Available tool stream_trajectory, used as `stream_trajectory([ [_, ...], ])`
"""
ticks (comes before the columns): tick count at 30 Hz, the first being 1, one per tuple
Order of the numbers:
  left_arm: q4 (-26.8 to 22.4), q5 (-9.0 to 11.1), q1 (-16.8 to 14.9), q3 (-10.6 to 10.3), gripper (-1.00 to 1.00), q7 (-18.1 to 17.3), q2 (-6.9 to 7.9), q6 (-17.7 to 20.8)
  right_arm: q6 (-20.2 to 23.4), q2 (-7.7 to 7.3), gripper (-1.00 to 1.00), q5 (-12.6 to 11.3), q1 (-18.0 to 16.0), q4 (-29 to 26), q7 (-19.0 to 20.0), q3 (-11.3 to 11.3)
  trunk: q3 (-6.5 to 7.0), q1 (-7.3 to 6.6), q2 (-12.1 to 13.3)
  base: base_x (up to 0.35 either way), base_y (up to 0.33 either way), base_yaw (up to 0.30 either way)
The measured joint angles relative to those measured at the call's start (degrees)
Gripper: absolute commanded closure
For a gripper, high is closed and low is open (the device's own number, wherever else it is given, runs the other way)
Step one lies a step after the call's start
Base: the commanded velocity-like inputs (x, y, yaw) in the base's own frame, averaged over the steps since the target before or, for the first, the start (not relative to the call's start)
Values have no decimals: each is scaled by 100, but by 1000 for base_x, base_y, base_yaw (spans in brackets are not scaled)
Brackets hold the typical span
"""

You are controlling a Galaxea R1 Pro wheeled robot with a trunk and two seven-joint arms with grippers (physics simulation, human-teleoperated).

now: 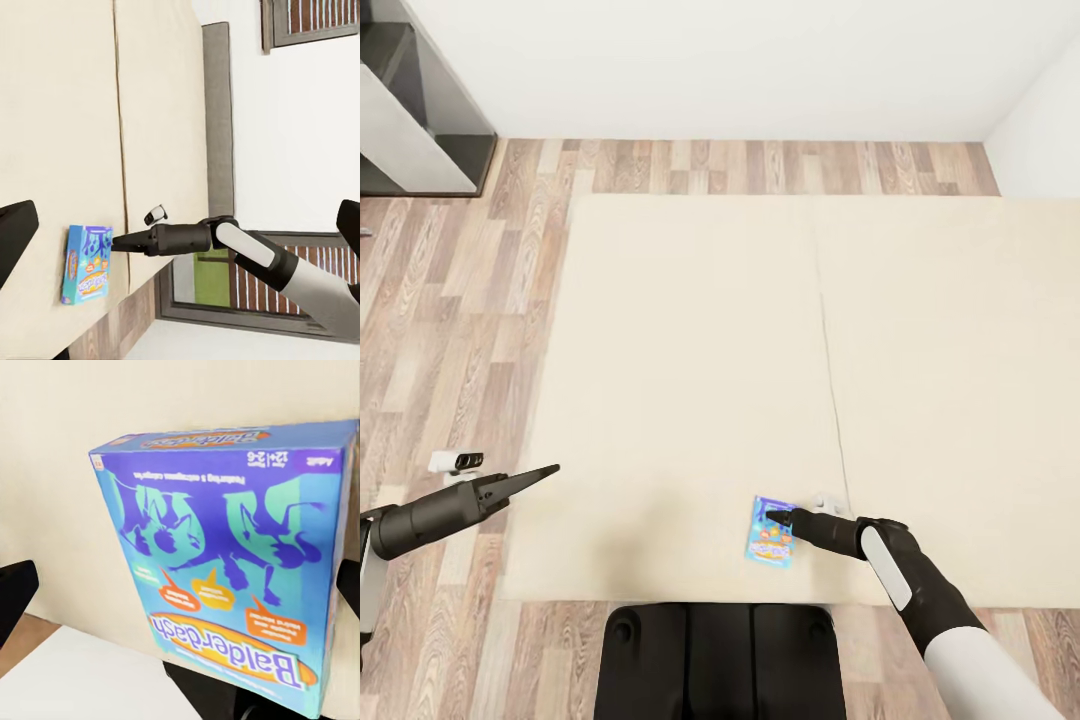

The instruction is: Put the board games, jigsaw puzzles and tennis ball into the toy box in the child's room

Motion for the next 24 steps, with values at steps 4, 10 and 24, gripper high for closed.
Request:
stream_trajectory([
  [4, 0, -1, 1, 0, -100, 0, 0, 0, -1, 0, -100, 0, 0, 0, 0, 0, 0, 0, 0, 0, 208, 19],
  [10, 1, 0, 1, -1, -100, 0, 0, 0, 0, 0, -100, 0, 1, -1, 1, -1, 0, 0, 0, 0, 168, 3],
  [24, 2, 0, 1, -1, -100, -1, 0, 0, 2, 0, -100, -2, 1, -1, 0, -2, 0, 0, 0, 0, 11, 0],
])
